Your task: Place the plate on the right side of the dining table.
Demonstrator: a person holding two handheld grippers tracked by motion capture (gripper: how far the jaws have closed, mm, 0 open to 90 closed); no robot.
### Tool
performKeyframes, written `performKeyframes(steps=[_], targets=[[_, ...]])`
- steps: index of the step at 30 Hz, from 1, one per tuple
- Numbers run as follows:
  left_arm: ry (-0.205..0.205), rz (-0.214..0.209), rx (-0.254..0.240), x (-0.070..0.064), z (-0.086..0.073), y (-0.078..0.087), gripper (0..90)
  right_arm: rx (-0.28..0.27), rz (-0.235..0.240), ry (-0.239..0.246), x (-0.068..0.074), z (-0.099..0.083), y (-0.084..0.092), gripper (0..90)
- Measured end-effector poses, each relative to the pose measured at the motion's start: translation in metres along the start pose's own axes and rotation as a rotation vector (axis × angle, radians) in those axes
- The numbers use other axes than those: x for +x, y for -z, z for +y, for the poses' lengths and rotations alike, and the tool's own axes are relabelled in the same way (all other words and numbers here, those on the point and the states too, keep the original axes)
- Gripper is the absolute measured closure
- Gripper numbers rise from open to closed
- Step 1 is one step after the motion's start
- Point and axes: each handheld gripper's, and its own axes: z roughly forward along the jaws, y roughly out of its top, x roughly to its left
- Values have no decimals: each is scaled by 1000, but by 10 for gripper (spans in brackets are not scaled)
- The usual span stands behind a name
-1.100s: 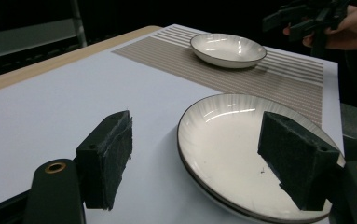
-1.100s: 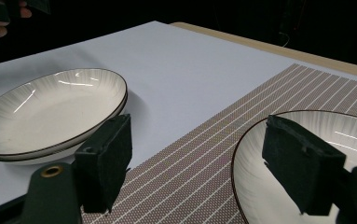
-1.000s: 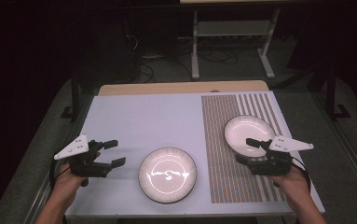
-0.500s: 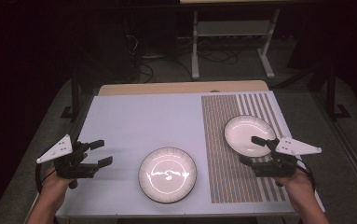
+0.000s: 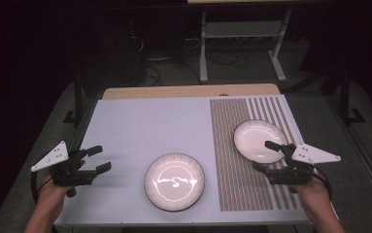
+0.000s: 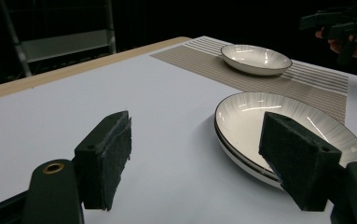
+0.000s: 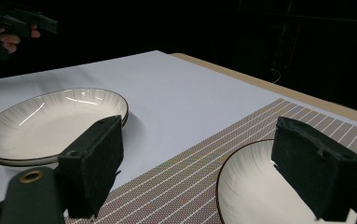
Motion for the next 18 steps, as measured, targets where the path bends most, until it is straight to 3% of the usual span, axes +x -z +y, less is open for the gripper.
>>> performKeyframes(steps=[18], targets=[[1,18,18,1,-2,-2,237,2,-20,0,-2,-1,1,157]])
